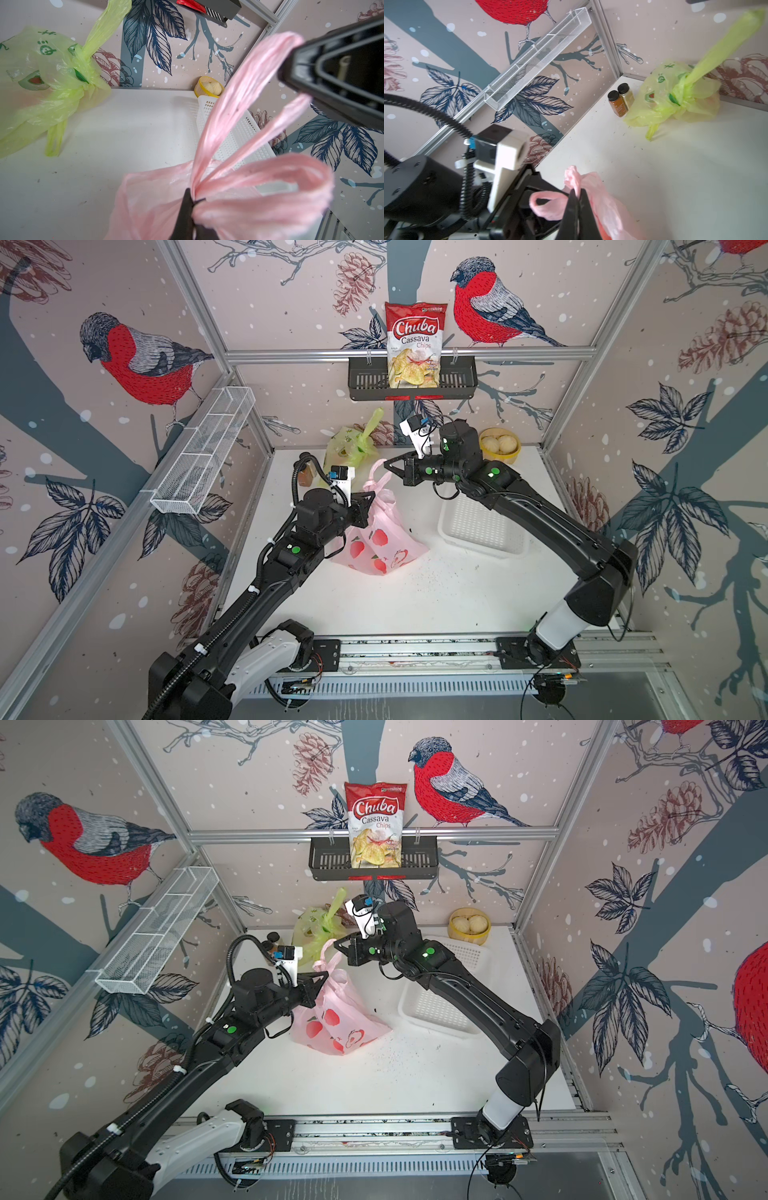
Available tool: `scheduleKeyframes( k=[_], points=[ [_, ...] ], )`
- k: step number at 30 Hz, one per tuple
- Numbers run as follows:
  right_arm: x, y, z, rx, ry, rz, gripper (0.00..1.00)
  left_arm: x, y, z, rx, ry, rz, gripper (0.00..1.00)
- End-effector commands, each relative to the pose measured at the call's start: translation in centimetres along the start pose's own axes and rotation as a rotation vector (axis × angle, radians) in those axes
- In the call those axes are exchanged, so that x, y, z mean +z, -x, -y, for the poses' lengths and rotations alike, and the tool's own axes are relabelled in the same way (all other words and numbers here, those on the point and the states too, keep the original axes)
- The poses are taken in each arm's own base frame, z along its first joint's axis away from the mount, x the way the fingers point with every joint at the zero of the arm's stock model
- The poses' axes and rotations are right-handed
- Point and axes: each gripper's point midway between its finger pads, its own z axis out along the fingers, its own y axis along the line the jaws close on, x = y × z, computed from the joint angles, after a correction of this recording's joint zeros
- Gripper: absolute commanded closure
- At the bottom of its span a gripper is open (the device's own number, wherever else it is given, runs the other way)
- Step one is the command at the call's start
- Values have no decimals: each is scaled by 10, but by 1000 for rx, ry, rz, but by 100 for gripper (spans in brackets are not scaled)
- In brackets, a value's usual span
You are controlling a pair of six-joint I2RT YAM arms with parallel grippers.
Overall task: Place the peach into a plastic bag & tie a knot
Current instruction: Cross the plastic bag at the center of the board.
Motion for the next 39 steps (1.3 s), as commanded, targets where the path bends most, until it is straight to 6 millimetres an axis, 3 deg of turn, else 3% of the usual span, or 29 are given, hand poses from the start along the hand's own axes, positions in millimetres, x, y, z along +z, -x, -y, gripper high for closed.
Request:
scheduleKeyframes(
  k=[1, 6, 13, 19, 27, 31, 34, 39],
  points=[
    [-11, 13, -16, 0, -11, 64, 100, -4, 16, -1, 15, 19, 55, 100],
    [-21, 2, -12, 56, -67, 85, 100, -12, 22, 1, 19, 12, 93, 100],
    [-24, -18, -32, 94, -46, 95, 100, -13, 21, 1, 22, 3, 89, 100],
    [-10, -55, -49, 149, -31, 82, 100, -16, 23, 3, 13, -10, 107, 100],
    [26, -102, -59, 184, -31, -8, 100, -17, 22, 7, 15, -35, 97, 100],
    [45, -121, -50, 191, -52, -69, 100, -18, 23, 8, 25, -34, 96, 100],
    [52, -131, -33, 194, -107, -84, 100, -19, 23, 8, 31, -33, 85, 100],
    [47, -135, 1, 213, -182, -70, 100, -19, 18, 13, 41, -62, 53, 100]
  ],
)
